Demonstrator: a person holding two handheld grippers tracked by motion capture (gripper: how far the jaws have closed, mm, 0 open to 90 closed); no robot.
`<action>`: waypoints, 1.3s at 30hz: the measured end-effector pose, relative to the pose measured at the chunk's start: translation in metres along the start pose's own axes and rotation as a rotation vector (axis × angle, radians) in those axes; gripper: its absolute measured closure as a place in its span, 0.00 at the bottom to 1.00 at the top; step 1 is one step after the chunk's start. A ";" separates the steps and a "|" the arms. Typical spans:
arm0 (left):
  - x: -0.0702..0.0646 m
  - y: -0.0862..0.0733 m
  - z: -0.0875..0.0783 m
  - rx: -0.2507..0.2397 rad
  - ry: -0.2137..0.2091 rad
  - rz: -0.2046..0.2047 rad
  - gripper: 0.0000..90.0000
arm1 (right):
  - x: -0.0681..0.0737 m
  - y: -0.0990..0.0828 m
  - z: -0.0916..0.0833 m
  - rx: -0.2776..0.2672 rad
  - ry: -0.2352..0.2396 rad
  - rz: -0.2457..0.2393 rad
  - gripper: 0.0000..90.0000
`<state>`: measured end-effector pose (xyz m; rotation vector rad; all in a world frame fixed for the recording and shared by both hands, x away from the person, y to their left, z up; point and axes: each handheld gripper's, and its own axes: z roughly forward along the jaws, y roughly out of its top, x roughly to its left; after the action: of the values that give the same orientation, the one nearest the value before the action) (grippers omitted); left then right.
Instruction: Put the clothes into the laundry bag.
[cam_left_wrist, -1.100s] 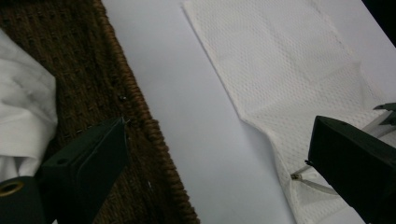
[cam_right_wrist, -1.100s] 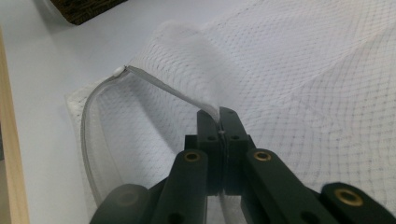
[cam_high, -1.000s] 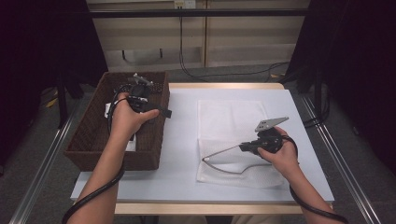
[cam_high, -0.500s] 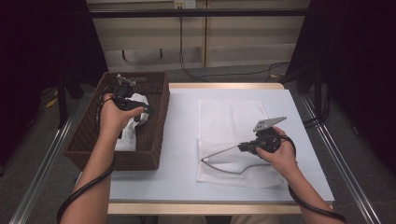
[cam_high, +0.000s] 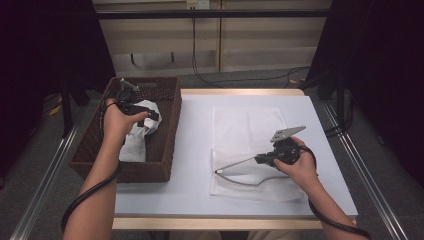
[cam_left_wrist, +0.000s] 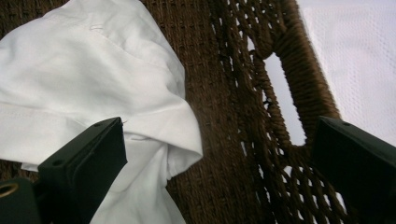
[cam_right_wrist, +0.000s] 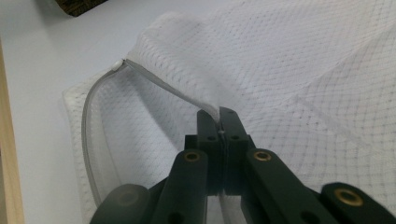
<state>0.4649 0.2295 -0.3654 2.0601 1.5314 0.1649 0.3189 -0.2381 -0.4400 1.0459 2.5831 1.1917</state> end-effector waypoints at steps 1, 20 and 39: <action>0.003 0.001 0.002 0.000 0.003 -0.009 0.04 | 0.000 0.000 0.000 0.001 0.000 -0.001 1.00; 0.039 0.009 0.029 0.003 0.077 -0.075 0.03 | -0.001 -0.002 0.001 -0.006 0.008 -0.002 1.00; 0.050 0.010 0.061 0.029 0.137 -0.083 0.02 | -0.003 -0.003 0.003 0.002 0.015 0.012 1.00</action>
<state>0.5160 0.2514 -0.4222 2.0397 1.7084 0.2577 0.3202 -0.2395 -0.4448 1.0582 2.5935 1.2041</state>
